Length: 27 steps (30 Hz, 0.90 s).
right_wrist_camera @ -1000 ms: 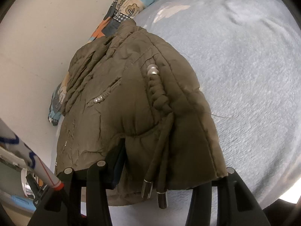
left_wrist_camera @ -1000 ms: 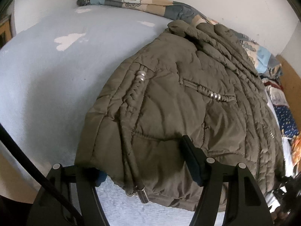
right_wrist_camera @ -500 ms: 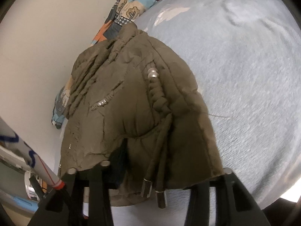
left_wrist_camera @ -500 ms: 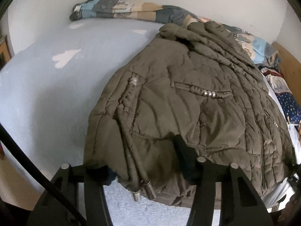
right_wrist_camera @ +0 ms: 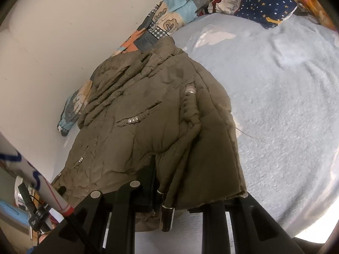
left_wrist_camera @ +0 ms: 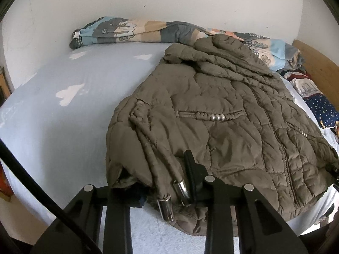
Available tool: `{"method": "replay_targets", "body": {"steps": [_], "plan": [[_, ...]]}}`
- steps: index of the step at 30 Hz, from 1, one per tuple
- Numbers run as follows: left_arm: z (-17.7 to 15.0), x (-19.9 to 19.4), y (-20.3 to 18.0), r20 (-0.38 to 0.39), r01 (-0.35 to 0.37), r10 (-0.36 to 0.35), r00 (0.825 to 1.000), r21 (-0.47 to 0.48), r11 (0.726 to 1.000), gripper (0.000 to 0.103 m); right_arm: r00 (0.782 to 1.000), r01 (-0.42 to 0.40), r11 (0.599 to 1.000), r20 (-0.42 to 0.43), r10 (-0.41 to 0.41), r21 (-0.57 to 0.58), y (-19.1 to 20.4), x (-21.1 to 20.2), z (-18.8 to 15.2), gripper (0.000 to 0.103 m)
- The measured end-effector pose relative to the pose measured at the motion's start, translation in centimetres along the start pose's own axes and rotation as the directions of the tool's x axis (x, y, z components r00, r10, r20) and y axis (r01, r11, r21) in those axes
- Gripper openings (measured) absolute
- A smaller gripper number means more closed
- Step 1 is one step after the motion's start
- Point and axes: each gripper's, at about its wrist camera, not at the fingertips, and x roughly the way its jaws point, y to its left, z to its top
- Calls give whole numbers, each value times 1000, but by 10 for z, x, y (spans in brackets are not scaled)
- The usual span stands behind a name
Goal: Fold large clothes
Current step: 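Grasp the jacket hem with both grippers and lift it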
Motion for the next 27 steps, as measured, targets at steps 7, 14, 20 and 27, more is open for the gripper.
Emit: {"method": "replay_targets", "body": {"steps": [7,14,20,27], "plan": [[1,-4,-2,19,0,-1,1000,16,1000,28,1000,-6,1000,-1,6,4,1,-2,0,22],[3,-11,-5,52,-7,6,999,38,999,27,1000,-12,1000,14,12,-20,4,-7,1,22],[9,-15,-6,69,-4,1,998,37,999,27,999,-19,999,27,20,-36,9,-10,3,22],[29,-30,-10,114,16,-19,993,30,999,27,998,-39,998,49,42,-59,17,-22,12,20]]}}
